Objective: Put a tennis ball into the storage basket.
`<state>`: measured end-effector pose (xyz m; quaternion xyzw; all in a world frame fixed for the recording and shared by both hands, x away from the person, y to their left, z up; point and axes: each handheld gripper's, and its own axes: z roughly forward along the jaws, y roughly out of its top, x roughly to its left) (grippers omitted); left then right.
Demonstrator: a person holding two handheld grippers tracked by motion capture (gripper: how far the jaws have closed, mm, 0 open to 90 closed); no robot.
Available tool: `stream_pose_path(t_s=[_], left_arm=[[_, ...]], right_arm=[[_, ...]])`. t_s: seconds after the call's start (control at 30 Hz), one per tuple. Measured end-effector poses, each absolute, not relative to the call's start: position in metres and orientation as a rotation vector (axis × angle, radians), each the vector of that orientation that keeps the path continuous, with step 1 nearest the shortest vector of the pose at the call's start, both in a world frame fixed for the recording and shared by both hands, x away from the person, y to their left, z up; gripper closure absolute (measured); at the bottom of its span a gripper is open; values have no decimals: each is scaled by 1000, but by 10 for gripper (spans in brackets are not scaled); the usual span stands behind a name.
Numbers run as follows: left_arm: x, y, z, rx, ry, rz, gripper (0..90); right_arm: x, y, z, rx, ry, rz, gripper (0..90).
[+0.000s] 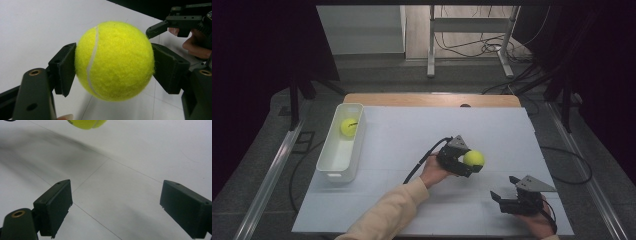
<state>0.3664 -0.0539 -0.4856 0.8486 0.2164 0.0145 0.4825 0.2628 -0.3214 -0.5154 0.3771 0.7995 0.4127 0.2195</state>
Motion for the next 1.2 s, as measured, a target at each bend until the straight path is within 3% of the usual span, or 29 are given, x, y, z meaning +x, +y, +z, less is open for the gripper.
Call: stream_pose_path(t_s=[1.2], left_arm=[[354, 21, -474, 2030, 634, 135, 265]], right_arm=[[261, -320, -517, 1068, 2195, 1141, 111]])
